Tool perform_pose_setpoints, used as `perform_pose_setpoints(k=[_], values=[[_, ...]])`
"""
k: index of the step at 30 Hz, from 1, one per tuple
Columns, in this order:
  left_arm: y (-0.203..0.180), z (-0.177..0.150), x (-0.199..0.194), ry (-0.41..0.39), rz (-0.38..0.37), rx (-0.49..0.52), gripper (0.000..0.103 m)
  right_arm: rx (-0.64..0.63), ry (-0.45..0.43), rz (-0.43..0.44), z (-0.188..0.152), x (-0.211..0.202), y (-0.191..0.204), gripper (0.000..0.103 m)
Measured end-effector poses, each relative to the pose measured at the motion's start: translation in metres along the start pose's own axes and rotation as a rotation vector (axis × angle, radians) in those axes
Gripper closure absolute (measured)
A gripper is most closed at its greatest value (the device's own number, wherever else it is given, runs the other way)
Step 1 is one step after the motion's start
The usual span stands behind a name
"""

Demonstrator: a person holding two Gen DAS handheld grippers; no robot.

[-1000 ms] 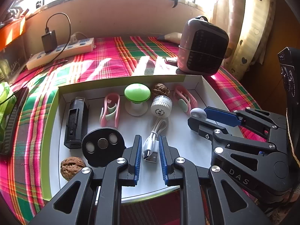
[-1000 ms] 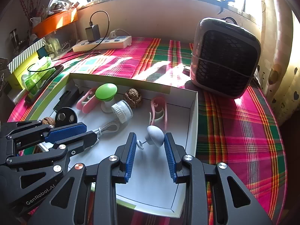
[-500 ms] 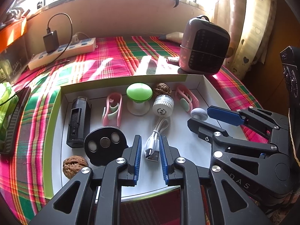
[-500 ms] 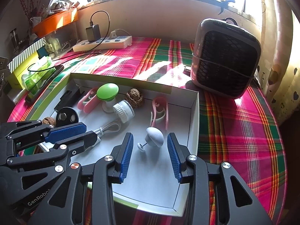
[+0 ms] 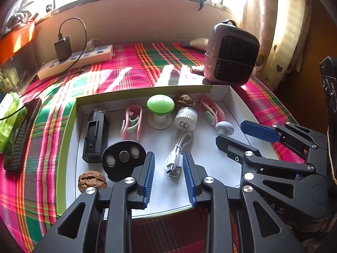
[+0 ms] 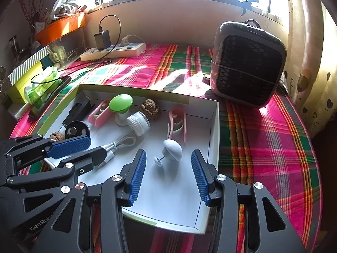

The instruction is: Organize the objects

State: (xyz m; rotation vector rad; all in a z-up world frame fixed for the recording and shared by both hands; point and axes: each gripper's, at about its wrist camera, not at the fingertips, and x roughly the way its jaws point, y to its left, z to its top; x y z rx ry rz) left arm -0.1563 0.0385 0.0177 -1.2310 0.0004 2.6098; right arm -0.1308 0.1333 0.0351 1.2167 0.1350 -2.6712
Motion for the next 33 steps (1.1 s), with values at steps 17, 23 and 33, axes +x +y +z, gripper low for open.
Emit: perform_pose_setpoints(k=[17,23,33], values=[[-0.006,-0.021,-0.042,-0.071,0.098,-0.014,0.076,0.03,-0.068,-0.001,-0.015,-0.037,0.013,0.054],[-0.007,-0.032,-0.058,-0.094,0.122,-0.033,0.076,0.054,-0.087,0.0,-0.025,-0.052,0.014,0.054],[-0.014,-0.063,-0.067,-0.068,0.157,-0.033,0.076,0.05,-0.062,0.009,-0.053,-0.064,0.027,0.054]])
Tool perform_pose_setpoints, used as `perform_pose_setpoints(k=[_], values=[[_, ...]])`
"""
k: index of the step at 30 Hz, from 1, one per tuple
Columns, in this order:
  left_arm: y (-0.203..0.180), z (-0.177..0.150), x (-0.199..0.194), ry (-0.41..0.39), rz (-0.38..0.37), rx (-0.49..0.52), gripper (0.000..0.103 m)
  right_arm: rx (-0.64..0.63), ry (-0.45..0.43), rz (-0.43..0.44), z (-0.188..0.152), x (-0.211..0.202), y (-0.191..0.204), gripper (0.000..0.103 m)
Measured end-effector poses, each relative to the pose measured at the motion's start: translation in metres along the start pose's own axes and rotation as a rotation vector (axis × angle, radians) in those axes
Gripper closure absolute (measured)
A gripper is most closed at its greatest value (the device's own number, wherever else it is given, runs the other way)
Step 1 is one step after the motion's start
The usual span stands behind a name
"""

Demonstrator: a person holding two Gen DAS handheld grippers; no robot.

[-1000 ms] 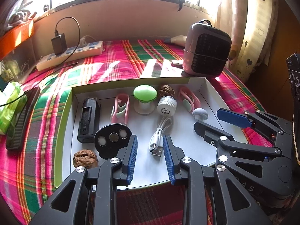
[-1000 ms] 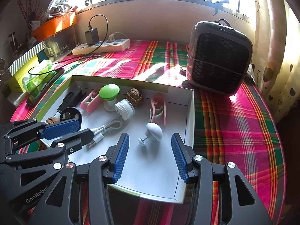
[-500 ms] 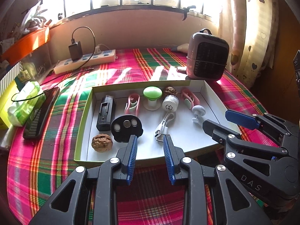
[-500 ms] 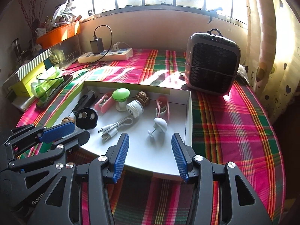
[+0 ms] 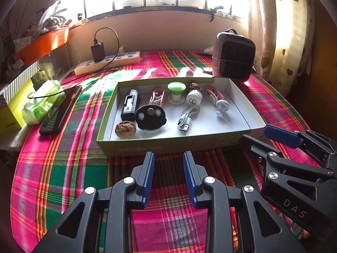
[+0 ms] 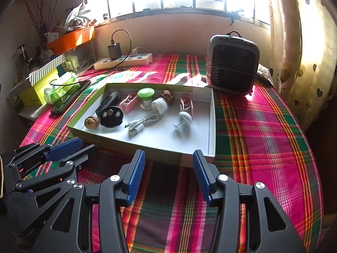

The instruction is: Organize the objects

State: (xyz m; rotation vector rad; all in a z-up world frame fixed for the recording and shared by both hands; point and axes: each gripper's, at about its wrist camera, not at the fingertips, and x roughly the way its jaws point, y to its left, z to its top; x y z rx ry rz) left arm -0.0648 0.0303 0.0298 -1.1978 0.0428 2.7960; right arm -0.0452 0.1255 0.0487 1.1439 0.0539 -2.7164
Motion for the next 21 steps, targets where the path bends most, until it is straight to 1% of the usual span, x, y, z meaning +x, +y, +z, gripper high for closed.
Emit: perform_pose_setpoints(k=[3,6,12,17,21], values=[[-0.002,-0.01,0.0,0.015,0.008,0.007,0.076,-0.006,0.023,-0.008,-0.011,0.002,0.003,0.054],[-0.004,-0.018,0.001,0.04,-0.004,0.001,0.076,0.011,0.045,-0.01,-0.02,0.002,0.002,0.054],[-0.009,-0.03,-0.001,0.055,0.003,0.003,0.076,0.023,0.058,-0.021,-0.034,-0.001,0.001,0.054],[-0.011,-0.039,0.0,0.073,0.028,-0.006,0.076,0.027,0.074,-0.043,-0.045,-0.003,0.0,0.054],[-0.012,-0.042,-0.001,0.065,0.044,-0.015,0.075,0.033,0.068,-0.066,-0.049,-0.008,-0.002,0.054]])
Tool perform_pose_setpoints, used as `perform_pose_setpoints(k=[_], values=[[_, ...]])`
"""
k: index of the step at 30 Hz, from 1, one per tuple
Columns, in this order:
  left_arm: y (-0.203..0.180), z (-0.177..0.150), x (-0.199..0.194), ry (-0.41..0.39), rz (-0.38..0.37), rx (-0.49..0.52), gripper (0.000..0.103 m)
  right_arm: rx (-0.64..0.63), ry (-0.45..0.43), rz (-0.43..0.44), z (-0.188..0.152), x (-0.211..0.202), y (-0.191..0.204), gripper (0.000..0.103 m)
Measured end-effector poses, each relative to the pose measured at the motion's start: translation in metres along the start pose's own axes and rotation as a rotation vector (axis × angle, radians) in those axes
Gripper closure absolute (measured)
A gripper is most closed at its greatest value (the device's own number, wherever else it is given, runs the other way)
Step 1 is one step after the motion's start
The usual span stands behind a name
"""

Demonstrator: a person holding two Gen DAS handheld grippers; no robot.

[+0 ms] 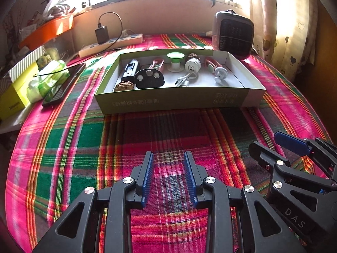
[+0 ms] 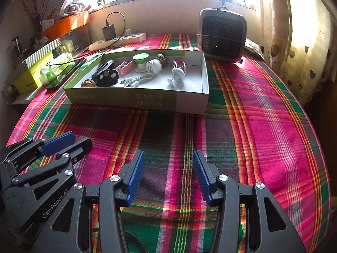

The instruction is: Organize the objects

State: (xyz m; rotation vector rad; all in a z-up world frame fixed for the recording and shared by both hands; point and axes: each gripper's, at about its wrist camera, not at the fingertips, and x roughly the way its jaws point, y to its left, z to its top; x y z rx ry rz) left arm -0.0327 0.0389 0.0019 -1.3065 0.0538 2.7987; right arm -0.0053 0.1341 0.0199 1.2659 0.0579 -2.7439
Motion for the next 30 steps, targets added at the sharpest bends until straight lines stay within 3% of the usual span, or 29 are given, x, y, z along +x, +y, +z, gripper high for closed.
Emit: perform_pose_setpoints(k=[2,4,30], values=[[-0.0004,-0.0007,-0.0005,0.001,0.007,-0.01,0.075,-0.002,0.026,-0.028,-0.0034,0.0018,-0.0005,0.054],[-0.0003,-0.0013,-0.0009,0.001,0.009,-0.019,0.074,0.003,0.016,-0.029,-0.0064,-0.0004,-0.0019,0.048],[-0.0005,-0.0028,-0.0015,-0.001,0.013,-0.028,0.073,0.004,0.0,-0.03,-0.0089,-0.0009,-0.0028,0.046]])
